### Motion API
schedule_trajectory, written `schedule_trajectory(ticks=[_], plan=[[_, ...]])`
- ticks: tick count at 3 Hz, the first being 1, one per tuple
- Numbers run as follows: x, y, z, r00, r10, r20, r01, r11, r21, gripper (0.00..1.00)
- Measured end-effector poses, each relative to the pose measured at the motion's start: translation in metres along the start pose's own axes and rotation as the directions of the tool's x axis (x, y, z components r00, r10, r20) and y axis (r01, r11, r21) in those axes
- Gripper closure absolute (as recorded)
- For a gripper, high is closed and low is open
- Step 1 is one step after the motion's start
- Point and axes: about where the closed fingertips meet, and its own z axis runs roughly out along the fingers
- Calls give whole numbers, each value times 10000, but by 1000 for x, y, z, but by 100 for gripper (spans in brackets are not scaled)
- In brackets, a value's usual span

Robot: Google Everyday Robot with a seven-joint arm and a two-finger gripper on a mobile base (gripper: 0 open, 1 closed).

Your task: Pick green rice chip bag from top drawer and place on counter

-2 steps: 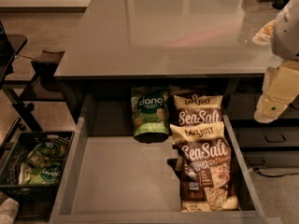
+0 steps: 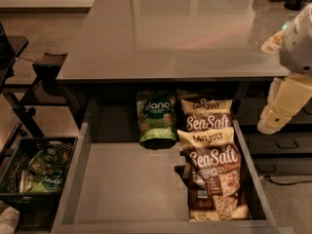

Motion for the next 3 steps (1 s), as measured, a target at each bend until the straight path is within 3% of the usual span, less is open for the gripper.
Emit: schedule_trajectory(ticks=[1, 2, 3], plan=[[-2, 8, 35, 9902, 996, 982, -1007, 9949, 64, 0], [-10, 4, 57, 9805, 1299, 1473, -1314, 9913, 9, 0], [-10, 4, 58, 9804, 1301, 1481, -1316, 9913, 8, 0]])
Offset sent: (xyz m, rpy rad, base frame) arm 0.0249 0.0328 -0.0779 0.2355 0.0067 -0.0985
